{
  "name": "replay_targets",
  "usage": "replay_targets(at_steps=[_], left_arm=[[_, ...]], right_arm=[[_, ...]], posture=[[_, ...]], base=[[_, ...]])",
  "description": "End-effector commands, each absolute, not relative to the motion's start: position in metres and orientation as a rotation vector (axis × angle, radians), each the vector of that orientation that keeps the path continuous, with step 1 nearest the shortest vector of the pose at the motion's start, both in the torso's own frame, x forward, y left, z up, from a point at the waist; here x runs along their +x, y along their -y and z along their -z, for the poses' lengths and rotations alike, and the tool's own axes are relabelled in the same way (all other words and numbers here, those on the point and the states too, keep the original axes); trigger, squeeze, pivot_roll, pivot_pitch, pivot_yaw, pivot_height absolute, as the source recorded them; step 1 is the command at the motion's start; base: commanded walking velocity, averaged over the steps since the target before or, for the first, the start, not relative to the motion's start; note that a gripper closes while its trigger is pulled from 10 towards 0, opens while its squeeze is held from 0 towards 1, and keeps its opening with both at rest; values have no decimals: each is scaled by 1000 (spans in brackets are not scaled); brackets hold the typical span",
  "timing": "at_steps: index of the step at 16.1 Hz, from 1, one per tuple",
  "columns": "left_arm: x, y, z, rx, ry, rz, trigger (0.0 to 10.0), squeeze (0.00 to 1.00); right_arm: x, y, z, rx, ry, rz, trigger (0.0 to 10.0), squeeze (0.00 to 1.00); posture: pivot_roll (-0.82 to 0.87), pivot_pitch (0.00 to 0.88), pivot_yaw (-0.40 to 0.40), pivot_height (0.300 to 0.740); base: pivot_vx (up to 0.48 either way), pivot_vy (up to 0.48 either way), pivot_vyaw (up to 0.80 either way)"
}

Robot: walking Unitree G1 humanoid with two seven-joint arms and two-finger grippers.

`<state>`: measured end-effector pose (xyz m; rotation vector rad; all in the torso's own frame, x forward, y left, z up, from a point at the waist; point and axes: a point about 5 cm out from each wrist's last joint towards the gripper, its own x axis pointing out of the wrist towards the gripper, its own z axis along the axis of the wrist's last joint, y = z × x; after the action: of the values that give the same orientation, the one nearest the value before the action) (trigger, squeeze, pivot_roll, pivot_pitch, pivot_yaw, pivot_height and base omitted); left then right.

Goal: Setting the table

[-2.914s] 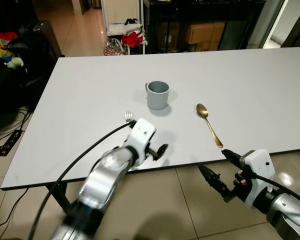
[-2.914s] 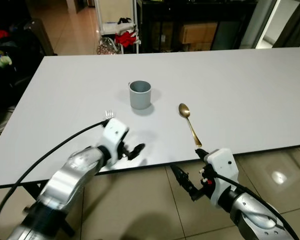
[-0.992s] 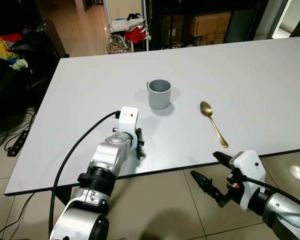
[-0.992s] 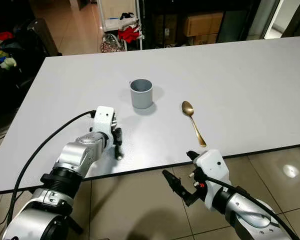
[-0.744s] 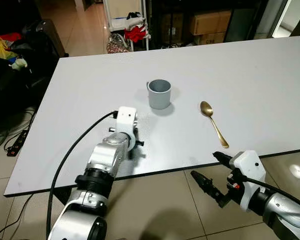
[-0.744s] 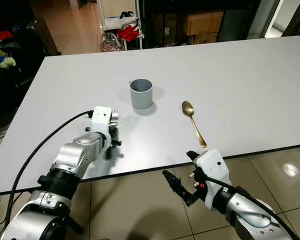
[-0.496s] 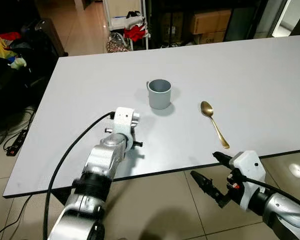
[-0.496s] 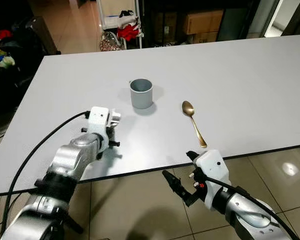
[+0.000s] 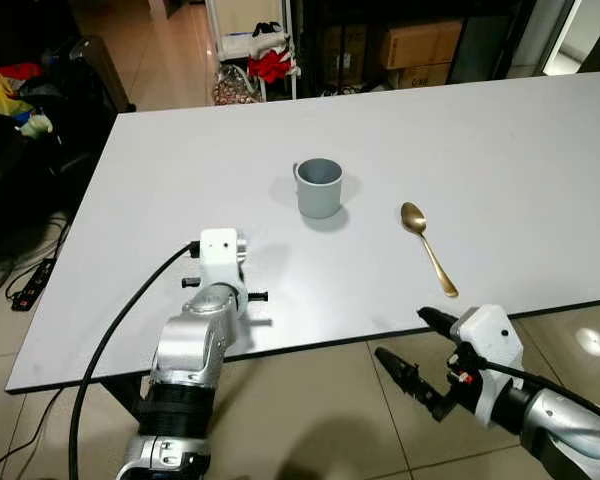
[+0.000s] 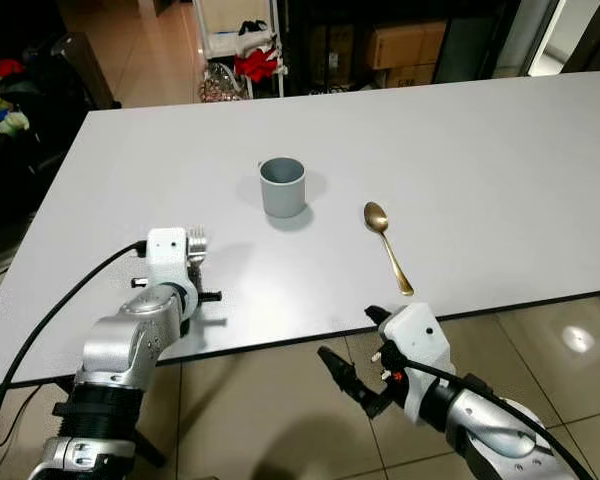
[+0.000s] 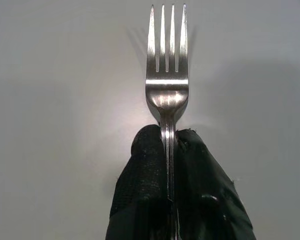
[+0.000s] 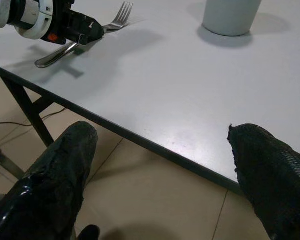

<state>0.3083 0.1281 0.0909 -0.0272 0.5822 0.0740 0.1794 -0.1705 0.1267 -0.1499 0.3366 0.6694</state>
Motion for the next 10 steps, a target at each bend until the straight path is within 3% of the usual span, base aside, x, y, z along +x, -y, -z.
replay_targets(at_steps=[1, 3, 4, 5, 6, 7, 10], left_arm=[[299, -136, -76, -21, -669, -114, 0, 0], [297, -135, -77, -18, -670, -116, 0, 0], [298, -132, -76, -19, -675, -89, 6667, 0], [298, -131, -76, -11, -677, -74, 10000, 0], [299, -128, -78, -29, -667, -50, 10000, 0], [300, -127, -79, -36, -657, -42, 10000, 1000], [302, -129, -84, -37, -631, -49, 10000, 1000]], right_arm=[[181, 170, -128, -159, -333, -679, 10000, 0], [181, 171, -128, -161, -334, -686, 10000, 0], [181, 171, -128, -161, -334, -688, 10000, 0], [181, 171, -128, -160, -334, -689, 10000, 0], [181, 172, -127, -159, -335, -688, 10000, 0], [181, 172, -127, -159, -335, -688, 10000, 0], [181, 172, -127, -156, -333, -684, 10000, 0]], posture=[[-28, 5, 28, 740], [-26, 3, 23, 740], [-26, 2, 23, 740], [-27, 1, 25, 740], [-28, 1, 26, 740], [-29, 1, 28, 740], [-32, 2, 33, 740]], base=[[0, 0, 0], [0, 0, 0], [0, 0, 0], [0, 0, 0], [0, 0, 0], [0, 0, 0], [0, 0, 0]])
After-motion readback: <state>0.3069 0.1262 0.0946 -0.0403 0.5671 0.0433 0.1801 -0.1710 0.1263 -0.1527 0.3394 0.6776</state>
